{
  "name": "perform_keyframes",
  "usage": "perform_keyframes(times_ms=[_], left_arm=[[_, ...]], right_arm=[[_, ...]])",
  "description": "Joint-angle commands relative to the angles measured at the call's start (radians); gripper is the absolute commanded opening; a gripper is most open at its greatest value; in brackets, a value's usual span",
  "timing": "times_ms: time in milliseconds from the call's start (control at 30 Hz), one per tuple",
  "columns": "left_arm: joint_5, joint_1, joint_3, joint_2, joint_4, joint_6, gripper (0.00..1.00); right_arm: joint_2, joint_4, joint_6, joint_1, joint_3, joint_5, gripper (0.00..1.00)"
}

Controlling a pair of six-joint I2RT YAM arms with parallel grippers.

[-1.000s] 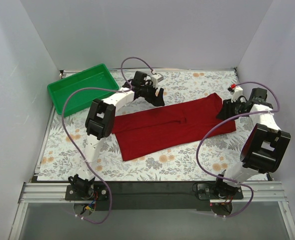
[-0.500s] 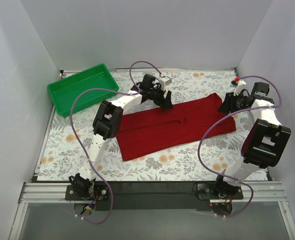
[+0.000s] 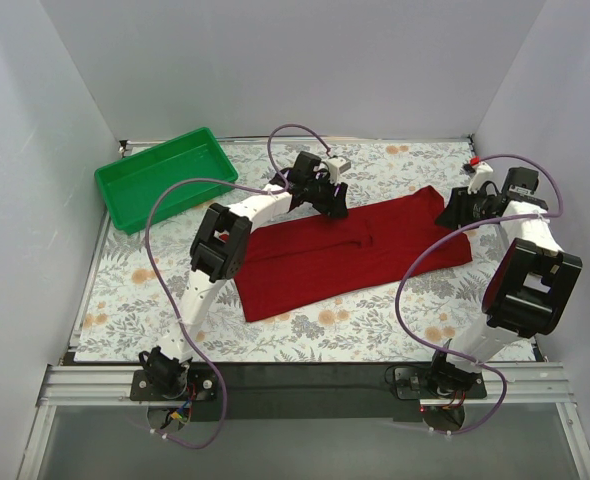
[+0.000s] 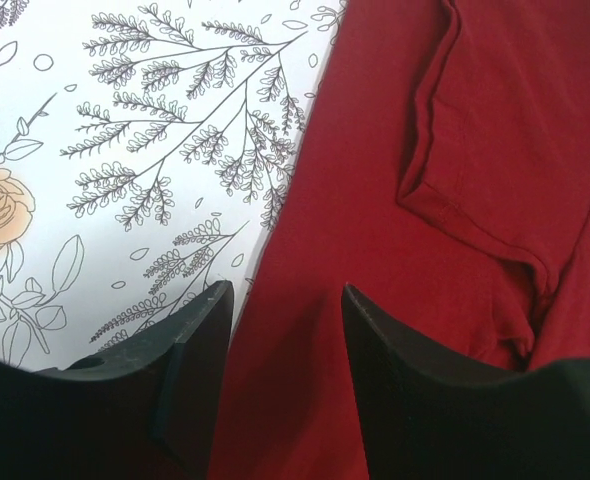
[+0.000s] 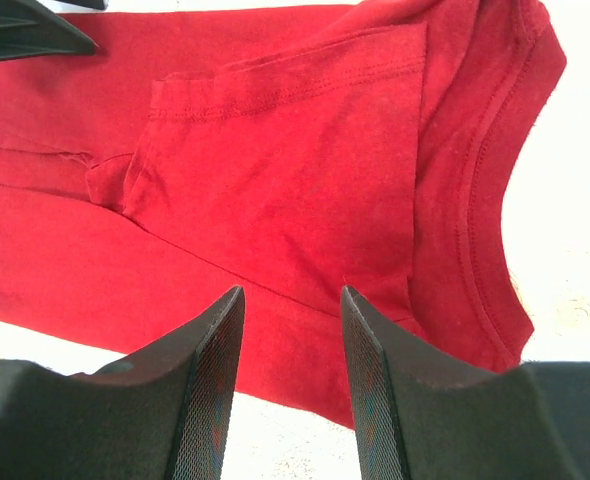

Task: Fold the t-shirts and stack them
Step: Fold the tshirt

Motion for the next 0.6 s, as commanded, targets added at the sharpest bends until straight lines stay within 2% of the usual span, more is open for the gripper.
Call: perform_keyframes(times_ms=[0,200,567], left_arm=[[-0.037,-0.005,-0.032,-0.001,-0.041,0.002,0.44],[0.01,-0.013,-0.063,-0.014,-0.041,0.006,0.42],[0.003,-0.021,-0.076,-0.021,-0.041,-0.001,0.29]], right_arm=[[-0.039,0.021,0.006,-0.011,-0.002,-0.025,0.43],[-0.042,0.023,0.007,-0.017,-0.002,-0.025,0.43],[-0.049,0.024,0.015,-0.024,-0.007,-0.029,0.43]])
